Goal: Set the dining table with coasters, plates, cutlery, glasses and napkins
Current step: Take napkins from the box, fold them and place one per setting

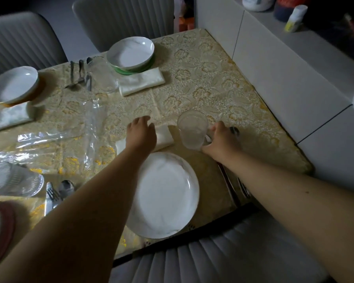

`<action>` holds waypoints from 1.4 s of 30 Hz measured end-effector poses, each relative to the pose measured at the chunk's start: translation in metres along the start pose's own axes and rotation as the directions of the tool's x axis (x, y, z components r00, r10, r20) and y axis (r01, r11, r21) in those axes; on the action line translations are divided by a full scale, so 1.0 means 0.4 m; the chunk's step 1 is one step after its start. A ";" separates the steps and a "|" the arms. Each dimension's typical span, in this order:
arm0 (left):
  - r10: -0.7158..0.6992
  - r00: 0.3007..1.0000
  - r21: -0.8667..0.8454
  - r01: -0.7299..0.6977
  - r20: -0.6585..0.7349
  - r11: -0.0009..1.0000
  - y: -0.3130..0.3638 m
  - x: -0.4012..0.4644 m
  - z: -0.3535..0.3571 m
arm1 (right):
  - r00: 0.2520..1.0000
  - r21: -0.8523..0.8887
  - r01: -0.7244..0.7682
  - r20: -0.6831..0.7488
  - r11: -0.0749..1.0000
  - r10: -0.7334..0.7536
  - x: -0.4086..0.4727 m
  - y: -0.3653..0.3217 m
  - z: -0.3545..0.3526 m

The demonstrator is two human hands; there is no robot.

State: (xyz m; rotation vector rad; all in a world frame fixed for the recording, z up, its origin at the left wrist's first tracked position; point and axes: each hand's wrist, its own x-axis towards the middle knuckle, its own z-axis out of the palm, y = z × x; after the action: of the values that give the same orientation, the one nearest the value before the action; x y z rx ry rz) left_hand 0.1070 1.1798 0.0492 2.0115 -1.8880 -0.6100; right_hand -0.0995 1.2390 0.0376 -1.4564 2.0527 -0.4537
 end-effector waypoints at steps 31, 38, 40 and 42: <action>-0.093 0.985 0.102 0.109 -0.146 0.989 -0.149 0.056 0.002 | 0.983 0.230 0.144 -0.147 0.962 -0.112 0.069 -0.024 0.091; -0.457 0.882 0.128 0.469 -0.111 0.874 -0.286 0.001 -0.009 | 0.986 0.243 0.129 -0.137 0.961 -0.098 0.063 -0.028 0.090; -0.491 0.871 0.084 0.491 -0.027 0.867 -0.292 0.010 -0.001 | 0.987 0.240 0.127 -0.128 0.963 -0.098 0.062 -0.028 0.088; -0.482 0.875 0.030 0.482 0.027 0.876 -0.282 0.018 0.007 | 0.988 0.231 0.124 -0.123 0.965 -0.098 0.061 -0.030 0.084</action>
State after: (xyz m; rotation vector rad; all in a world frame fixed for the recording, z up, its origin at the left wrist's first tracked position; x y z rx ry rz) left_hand 0.2030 1.1817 -0.0106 2.5215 -1.4024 -0.7479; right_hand -0.0753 1.2139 0.0122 -1.4322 1.9283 -0.8145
